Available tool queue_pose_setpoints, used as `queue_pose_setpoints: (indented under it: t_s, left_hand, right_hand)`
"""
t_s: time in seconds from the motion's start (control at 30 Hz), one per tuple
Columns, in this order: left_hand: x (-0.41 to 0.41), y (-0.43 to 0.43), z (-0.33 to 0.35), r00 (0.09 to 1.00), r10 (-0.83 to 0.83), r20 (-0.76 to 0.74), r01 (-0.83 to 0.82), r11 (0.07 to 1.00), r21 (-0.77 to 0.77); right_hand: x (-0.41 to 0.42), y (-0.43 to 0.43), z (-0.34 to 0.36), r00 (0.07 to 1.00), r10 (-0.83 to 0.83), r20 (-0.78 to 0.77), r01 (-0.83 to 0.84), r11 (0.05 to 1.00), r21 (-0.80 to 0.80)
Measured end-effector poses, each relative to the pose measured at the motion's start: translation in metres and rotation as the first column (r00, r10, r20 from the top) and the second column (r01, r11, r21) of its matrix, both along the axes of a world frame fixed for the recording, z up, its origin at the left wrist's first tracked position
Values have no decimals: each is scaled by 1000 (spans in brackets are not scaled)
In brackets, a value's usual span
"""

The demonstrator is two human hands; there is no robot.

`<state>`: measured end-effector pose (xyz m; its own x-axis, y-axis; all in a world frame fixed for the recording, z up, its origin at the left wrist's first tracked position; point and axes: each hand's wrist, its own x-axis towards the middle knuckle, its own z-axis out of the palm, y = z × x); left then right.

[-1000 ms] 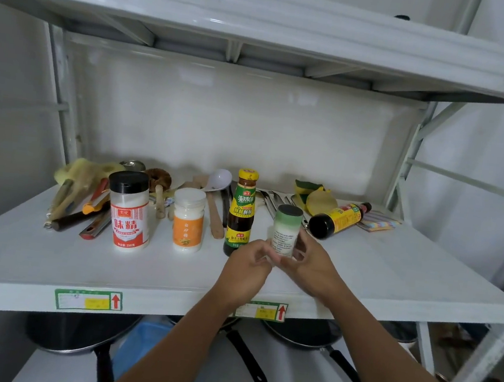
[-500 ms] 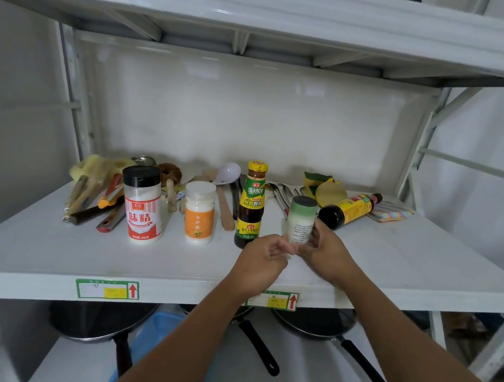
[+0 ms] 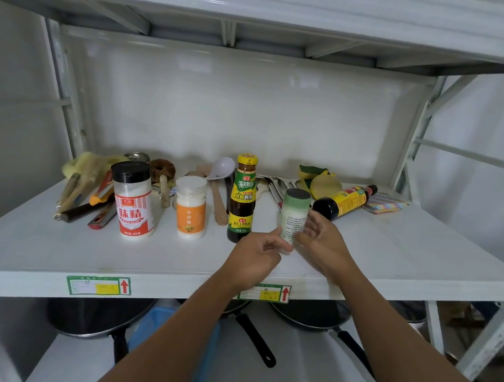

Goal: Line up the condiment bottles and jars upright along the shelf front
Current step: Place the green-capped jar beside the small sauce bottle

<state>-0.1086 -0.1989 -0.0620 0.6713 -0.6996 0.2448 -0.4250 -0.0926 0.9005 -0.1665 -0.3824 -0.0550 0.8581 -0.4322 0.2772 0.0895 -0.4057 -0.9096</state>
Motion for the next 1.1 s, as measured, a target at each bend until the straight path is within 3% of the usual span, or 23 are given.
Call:
queue_pose_setpoints:
  t_s: [1.1]
  left_hand:
    - [-10, 0, 8, 1000, -13, -4, 13, 997, 74]
  right_hand:
    - [-6, 7, 5, 991, -137, -2, 137, 991, -8]
